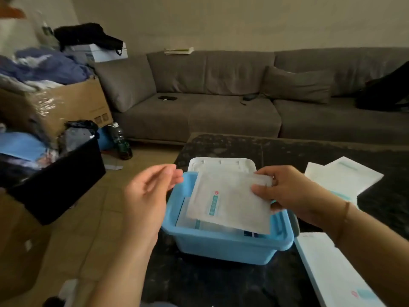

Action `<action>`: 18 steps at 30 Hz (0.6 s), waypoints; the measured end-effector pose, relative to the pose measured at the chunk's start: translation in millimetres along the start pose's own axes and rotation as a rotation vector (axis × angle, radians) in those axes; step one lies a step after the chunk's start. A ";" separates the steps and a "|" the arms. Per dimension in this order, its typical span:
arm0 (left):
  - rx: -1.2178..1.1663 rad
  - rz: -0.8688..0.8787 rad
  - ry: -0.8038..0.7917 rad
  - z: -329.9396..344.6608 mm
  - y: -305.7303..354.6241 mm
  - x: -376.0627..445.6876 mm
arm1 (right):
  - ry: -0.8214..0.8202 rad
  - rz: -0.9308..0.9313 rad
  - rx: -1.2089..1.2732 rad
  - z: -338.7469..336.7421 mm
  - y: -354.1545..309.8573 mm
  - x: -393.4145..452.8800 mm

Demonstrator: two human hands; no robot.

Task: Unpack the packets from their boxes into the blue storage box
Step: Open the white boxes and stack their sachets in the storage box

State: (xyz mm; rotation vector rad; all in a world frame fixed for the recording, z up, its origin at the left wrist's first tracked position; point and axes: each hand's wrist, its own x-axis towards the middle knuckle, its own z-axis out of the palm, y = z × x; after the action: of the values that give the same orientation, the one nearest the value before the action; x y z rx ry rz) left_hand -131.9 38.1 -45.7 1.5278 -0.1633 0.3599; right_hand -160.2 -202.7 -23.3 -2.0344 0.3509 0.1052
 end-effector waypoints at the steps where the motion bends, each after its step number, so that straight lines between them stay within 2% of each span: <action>1: 0.104 0.057 -0.044 0.3 -3.3 6.9 | -0.024 0.028 -0.025 6.6 1.5 8.3; 6: 0.467 0.151 -0.383 8.3 -23.6 29.1 | -0.098 0.074 -0.116 35.2 11.3 32.2; 8: 0.581 0.170 -0.469 13.4 -31.2 32.2 | -0.118 0.076 -0.134 43.0 11.8 37.2; 13: 0.829 0.121 -0.716 25.0 -36.2 32.8 | -0.150 0.060 -0.227 55.7 11.1 43.7; 15: 0.923 0.105 -0.780 27.3 -35.5 30.5 | -0.142 0.052 -0.278 56.7 9.9 42.5; 18: 1.052 0.145 -0.790 29.5 -35.5 28.0 | -0.145 0.025 -0.418 56.0 7.9 38.2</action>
State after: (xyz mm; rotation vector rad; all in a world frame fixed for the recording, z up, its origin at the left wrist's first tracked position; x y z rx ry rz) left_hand -90.5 12.3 -68.8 2.6541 -0.8002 -0.1152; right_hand -121.8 -164.6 -65.0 -2.4174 0.2798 0.3656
